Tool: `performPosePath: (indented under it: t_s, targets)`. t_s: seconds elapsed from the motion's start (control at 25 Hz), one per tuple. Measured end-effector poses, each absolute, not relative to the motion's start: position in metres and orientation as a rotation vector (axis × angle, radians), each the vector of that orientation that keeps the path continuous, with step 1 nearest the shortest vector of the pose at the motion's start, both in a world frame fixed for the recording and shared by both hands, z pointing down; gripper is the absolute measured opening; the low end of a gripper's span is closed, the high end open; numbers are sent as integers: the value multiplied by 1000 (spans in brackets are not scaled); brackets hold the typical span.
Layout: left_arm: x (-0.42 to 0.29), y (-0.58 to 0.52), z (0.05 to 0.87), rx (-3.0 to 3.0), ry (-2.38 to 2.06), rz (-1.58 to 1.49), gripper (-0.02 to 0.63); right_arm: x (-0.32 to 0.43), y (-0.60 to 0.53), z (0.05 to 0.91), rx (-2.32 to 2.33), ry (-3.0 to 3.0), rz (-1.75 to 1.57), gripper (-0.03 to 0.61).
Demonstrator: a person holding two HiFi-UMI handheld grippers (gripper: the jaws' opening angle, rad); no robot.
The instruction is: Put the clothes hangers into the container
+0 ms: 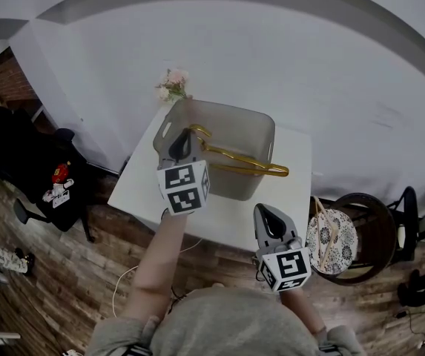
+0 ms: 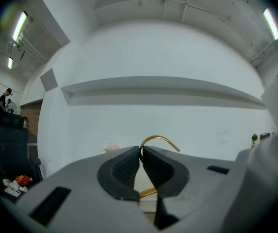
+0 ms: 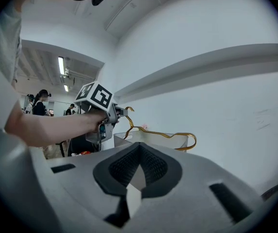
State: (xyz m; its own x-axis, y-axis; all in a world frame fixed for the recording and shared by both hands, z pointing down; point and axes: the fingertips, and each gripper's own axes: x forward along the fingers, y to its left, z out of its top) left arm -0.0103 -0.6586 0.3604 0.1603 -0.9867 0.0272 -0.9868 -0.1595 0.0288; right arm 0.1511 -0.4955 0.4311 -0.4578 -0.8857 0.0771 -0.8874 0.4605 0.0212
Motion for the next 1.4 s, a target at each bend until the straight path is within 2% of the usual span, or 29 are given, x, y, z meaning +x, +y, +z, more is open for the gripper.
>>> performPosePath:
  t_s: [0.96, 1.4]
  targets:
    - [-45, -630, 445, 2208, -1978, 210, 20, 135, -486, 432, 1542, -2630, 39, 2]
    - [-57, -600, 441, 2208, -1980, 156, 20, 122, -466, 431, 1545, -2618, 42, 2]
